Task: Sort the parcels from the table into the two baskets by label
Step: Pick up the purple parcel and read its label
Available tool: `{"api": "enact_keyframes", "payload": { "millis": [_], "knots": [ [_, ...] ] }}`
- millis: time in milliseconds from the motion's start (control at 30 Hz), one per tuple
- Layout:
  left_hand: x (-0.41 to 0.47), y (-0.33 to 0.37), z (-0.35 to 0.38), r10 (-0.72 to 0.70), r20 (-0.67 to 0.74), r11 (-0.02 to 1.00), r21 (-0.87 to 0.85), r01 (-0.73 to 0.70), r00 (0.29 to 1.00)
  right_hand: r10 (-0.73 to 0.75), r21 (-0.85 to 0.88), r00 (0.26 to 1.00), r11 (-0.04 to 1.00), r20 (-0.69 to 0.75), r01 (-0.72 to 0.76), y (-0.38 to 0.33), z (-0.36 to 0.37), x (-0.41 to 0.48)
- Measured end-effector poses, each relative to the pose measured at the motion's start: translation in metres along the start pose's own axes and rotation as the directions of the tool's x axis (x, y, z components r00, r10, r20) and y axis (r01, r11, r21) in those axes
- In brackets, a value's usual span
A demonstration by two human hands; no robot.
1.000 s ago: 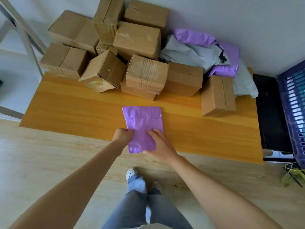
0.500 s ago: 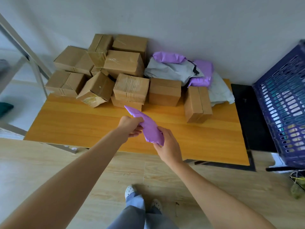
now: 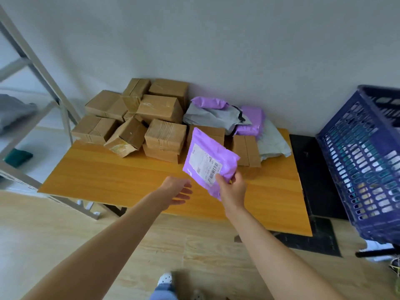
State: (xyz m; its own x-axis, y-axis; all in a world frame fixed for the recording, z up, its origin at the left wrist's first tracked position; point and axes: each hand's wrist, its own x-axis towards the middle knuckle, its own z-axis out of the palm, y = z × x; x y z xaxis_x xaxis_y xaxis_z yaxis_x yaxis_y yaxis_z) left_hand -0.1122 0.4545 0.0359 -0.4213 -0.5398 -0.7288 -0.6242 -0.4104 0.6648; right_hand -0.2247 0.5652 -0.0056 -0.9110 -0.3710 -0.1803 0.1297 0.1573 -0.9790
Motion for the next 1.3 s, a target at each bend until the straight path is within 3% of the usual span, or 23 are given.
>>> {"api": "enact_keyframes", "payload": {
  "millis": [133,200,267,333,433,533,600,667,833,1000,1100,1200,1300],
  "knots": [
    [-0.006,-0.003,0.009,-0.035,0.074,0.987,-0.157,0.046,0.997,0.11,0.224,0.994,0.969,-0.004,-0.106,-0.024,-0.003,0.001],
    [-0.006,0.004,0.01,0.007,-0.01,0.98,-0.2,-0.009,1.0,0.097,0.269,0.995,0.958,0.013,-0.097,-0.036,-0.004,0.001],
    [-0.006,0.013,0.005,0.119,-0.177,0.98,-0.134,-0.143,0.977,0.074,0.279,0.996,0.957,0.041,-0.083,-0.045,-0.006,0.003],
    [-0.008,0.024,-0.006,0.327,-0.301,0.945,0.079,-0.319,0.896,0.043,0.236,0.997,0.97,0.069,-0.059,-0.052,-0.012,0.005],
    [-0.011,0.044,-0.024,0.692,-0.26,0.704,0.446,-0.552,0.673,-0.032,0.136,0.989,0.991,0.141,0.013,-0.059,-0.019,0.005],
    [-0.014,0.069,-0.038,0.884,0.022,0.327,0.685,-0.651,0.467,-0.116,0.018,0.969,0.993,0.219,0.115,-0.064,-0.024,0.001],
    [-0.015,0.084,-0.043,0.878,0.204,0.148,0.744,-0.652,0.433,-0.149,-0.082,0.952,0.981,0.266,0.177,-0.068,-0.027,-0.001],
    [-0.016,0.094,-0.046,0.821,0.313,0.092,0.753,-0.651,0.478,-0.157,-0.143,0.936,0.967,0.314,0.21,-0.073,-0.027,-0.004],
    [-0.018,0.098,-0.047,0.763,0.426,0.122,0.644,-0.755,0.486,-0.174,-0.167,0.92,0.955,0.35,0.244,-0.084,-0.026,-0.01],
    [-0.021,0.099,-0.047,0.808,0.359,0.204,0.572,-0.795,0.466,-0.2,-0.127,0.93,0.96,0.308,0.249,-0.09,-0.028,-0.013],
    [-0.026,0.103,-0.049,0.825,0.303,0.256,0.551,-0.794,0.476,-0.244,-0.142,0.949,0.951,0.201,0.275,-0.092,-0.027,-0.016],
    [-0.029,0.105,-0.054,0.826,0.192,0.402,0.458,-0.793,0.53,-0.292,-0.154,0.955,0.942,0.061,0.298,-0.094,-0.026,-0.022],
    [-0.033,0.104,-0.059,0.789,0.063,0.573,0.283,-0.769,0.611,-0.232,-0.075,0.973,0.97,0.01,0.232,-0.094,-0.024,-0.029]
  ]
}}
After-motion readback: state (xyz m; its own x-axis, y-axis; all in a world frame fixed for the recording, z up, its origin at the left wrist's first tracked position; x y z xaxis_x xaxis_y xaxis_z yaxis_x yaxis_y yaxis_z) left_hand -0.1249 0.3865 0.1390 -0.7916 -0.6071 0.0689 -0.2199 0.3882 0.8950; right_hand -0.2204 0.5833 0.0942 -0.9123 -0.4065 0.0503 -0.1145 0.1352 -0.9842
